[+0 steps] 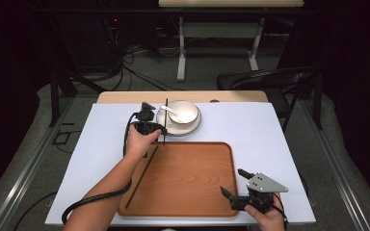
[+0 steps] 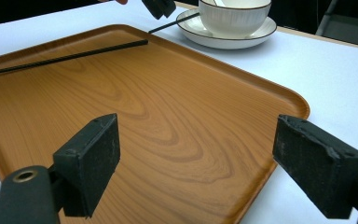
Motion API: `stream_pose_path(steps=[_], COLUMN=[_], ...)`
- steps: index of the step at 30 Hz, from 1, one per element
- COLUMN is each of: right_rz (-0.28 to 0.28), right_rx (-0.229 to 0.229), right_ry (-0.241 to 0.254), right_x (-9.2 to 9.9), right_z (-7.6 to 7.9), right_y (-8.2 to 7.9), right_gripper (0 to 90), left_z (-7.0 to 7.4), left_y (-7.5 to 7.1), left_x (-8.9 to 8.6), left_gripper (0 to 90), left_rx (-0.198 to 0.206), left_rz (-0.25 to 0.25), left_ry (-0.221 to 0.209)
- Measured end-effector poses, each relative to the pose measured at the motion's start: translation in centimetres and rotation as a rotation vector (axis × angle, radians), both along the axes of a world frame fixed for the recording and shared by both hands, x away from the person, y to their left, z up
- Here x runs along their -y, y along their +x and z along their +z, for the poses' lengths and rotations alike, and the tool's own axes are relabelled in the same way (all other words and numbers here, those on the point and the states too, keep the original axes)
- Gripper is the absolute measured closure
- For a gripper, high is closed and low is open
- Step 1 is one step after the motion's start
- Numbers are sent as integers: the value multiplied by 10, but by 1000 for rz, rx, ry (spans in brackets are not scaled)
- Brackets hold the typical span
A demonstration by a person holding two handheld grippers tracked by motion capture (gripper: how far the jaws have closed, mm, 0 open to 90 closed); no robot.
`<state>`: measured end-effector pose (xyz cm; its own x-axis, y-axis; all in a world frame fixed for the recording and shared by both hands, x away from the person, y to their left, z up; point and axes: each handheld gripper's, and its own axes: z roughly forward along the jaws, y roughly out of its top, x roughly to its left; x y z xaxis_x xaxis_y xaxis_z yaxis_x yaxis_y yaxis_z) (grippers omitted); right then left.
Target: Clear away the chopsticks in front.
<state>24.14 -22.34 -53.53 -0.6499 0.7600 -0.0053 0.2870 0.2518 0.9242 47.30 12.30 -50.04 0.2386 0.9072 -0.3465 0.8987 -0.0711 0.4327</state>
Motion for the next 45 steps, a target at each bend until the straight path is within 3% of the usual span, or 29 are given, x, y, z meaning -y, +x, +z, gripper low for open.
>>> stream_pose_path(steps=[11,26,37,45], right_rz=[2,6,3,3], right_rx=[-1,-2,-2,-1], right_ry=[2,10,10,6], right_x=[0,1,1,1], right_z=[0,1,0,0], right_y=[0,-1,0,1], right_gripper=[145,145,145,145], left_z=[-13,-22,-18,-5], left_y=[7,13,13,6], left_x=[5,13,-2,-23], left_gripper=[685,842,864,864], left_rx=[-54,-122,-119,-87], left_rz=[27,65,86,96], left_ry=[-23,11,2,-24])
